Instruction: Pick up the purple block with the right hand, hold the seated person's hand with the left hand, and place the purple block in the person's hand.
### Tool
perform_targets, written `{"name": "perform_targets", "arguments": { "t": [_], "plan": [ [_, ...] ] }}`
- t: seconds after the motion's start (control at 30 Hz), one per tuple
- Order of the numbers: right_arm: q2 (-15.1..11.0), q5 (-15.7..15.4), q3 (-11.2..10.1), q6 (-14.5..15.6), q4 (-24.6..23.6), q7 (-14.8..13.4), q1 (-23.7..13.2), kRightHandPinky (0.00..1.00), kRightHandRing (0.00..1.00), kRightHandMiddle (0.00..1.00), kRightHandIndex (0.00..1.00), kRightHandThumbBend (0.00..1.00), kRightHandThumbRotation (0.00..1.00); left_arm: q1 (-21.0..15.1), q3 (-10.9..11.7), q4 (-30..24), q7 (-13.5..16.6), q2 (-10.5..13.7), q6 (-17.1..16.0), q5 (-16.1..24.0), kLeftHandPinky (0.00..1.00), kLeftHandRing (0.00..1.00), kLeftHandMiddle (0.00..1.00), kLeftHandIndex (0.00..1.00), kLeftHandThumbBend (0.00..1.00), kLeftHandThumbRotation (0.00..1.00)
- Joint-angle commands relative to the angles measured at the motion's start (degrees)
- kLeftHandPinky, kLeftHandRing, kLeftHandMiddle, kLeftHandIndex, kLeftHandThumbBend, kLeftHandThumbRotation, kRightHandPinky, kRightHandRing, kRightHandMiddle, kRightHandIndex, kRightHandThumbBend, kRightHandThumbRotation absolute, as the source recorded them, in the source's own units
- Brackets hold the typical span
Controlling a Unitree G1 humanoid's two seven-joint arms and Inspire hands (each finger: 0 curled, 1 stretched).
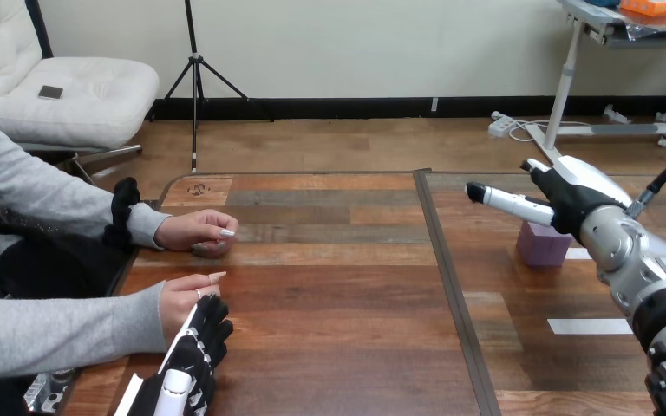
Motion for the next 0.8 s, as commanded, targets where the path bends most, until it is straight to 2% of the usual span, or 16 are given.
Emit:
{"name": "perform_targets", "arguments": {
  "t": [0.0,0.3,0.77],
  "plan": [
    [-1.8,-2.0,2.8,1.6,0.5,-1.0,-11.4,1.0,1.0,1.0,1.0,0.92,0.98,-3.8,1.3,1.0,-2.6,-1.2,-3.2,-3.2,1.0,0.97,0.98,0.97,0.63,1.0],
    [-1.3,-2.6,4.0,3.6,1.0,-0.5,-10.9,1.0,1.0,1.0,1.0,0.91,0.97,-4.2,1.5,2.4,-4.8,-2.3,-3.7,-5.5,1.0,0.99,0.99,0.97,0.61,1.0],
    [-1.1,-2.2,5.4,4.7,1.4,-0.6,-10.1,0.99,1.0,1.0,1.0,0.93,0.99,-4.7,1.7,3.6,-6.2,-2.7,-4.6,-6.8,1.0,1.0,0.99,0.96,0.67,1.0]
  ]
}}
